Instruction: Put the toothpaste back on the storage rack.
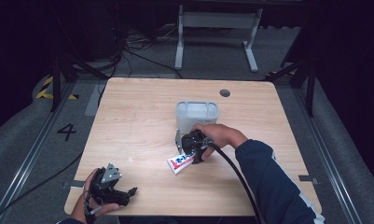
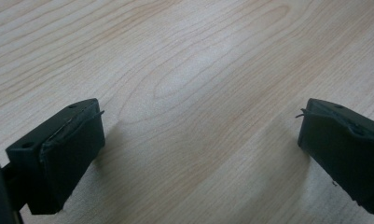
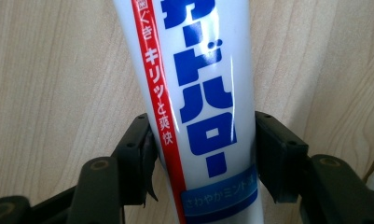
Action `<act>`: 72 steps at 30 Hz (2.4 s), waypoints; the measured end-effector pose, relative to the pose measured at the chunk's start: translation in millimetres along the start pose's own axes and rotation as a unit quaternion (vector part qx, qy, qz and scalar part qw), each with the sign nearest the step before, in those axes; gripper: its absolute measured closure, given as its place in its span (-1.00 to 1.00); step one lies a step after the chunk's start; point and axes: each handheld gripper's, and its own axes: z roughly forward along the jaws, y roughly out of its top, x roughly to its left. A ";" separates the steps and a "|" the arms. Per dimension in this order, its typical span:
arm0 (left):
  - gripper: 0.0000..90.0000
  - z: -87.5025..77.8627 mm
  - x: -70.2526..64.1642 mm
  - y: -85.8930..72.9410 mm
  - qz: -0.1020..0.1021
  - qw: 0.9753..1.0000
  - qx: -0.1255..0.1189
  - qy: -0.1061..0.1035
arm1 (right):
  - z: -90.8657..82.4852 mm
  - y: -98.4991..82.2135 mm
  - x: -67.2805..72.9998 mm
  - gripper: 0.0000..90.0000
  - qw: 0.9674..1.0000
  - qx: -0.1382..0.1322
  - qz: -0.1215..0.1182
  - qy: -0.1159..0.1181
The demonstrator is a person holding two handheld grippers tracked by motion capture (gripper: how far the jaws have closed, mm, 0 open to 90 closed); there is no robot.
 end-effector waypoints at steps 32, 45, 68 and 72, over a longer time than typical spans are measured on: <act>-0.99 1.2 0.4 1.2 -0.001 1.000 0.002 -0.002 | 0.4 10.8 0.1 0.11 1.000 -0.023 -0.009 0.004; -0.99 1.4 0.9 1.6 0.000 1.000 0.003 -0.004 | -3.7 -4.1 6.4 0.35 0.997 -0.077 -0.010 -0.014; -0.99 4.4 5.7 5.0 -0.003 1.000 0.002 0.000 | -11.9 -44.4 29.8 0.43 0.975 -0.217 0.018 -0.040; -0.99 7.5 8.3 8.4 -0.009 1.000 0.004 -0.002 | -16.8 -51.5 35.0 0.44 0.968 -0.243 0.026 -0.049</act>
